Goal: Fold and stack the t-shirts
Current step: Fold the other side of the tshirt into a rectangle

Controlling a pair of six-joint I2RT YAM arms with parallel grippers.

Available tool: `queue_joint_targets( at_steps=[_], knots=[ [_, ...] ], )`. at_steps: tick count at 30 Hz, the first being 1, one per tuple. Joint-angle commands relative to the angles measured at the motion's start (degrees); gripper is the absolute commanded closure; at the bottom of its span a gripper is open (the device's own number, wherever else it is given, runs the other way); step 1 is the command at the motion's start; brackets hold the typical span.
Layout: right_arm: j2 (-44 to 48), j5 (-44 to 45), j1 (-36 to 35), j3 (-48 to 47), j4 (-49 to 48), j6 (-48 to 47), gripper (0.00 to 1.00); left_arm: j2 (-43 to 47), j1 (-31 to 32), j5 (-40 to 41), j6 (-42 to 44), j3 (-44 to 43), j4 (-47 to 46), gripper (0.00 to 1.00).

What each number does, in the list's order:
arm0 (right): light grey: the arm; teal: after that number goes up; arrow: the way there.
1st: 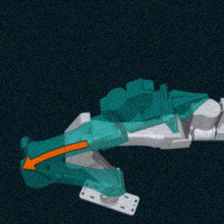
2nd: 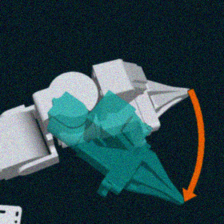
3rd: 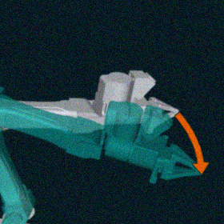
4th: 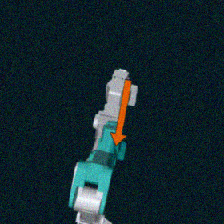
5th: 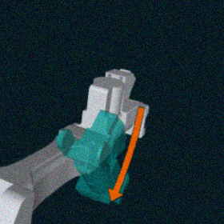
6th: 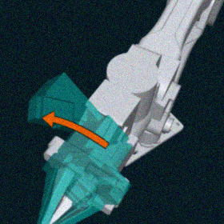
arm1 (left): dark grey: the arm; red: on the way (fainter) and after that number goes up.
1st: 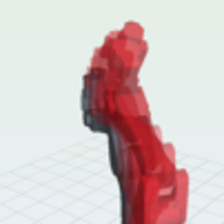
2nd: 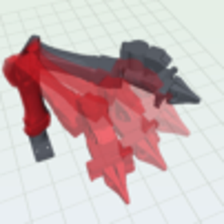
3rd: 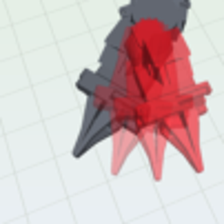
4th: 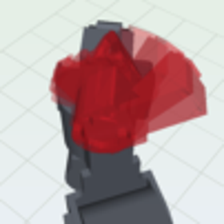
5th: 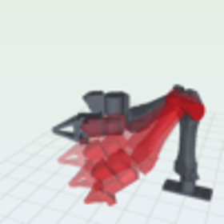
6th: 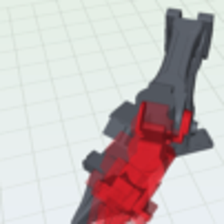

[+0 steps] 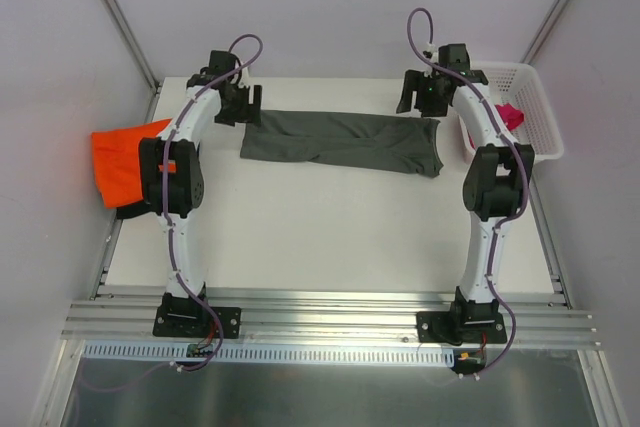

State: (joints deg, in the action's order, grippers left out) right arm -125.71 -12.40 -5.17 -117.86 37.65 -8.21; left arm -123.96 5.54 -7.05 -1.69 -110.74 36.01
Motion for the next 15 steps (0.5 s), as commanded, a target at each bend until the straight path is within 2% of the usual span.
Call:
queue_joint_targets(
  at_steps=[1, 6, 15],
  knots=[
    [0.3, -8.6, -1.8, 1.8, -0.4, 5.0, 0.21, -0.3, 3.2, -4.5, 1.2, -1.0, 0.5, 0.26],
    [-3.1, -16.1, -1.9, 2.6, -1.7, 11.8, 0.21, -4.4, 5.3, -6.9, 2.9, -2.9, 0.5, 0.28],
    [-9.7, -19.7, 0.1, 2.0, -2.7, 17.1, 0.21, -7.3, 6.5, -6.0, 4.5, -2.3, 1.0, 0.25]
  ],
)
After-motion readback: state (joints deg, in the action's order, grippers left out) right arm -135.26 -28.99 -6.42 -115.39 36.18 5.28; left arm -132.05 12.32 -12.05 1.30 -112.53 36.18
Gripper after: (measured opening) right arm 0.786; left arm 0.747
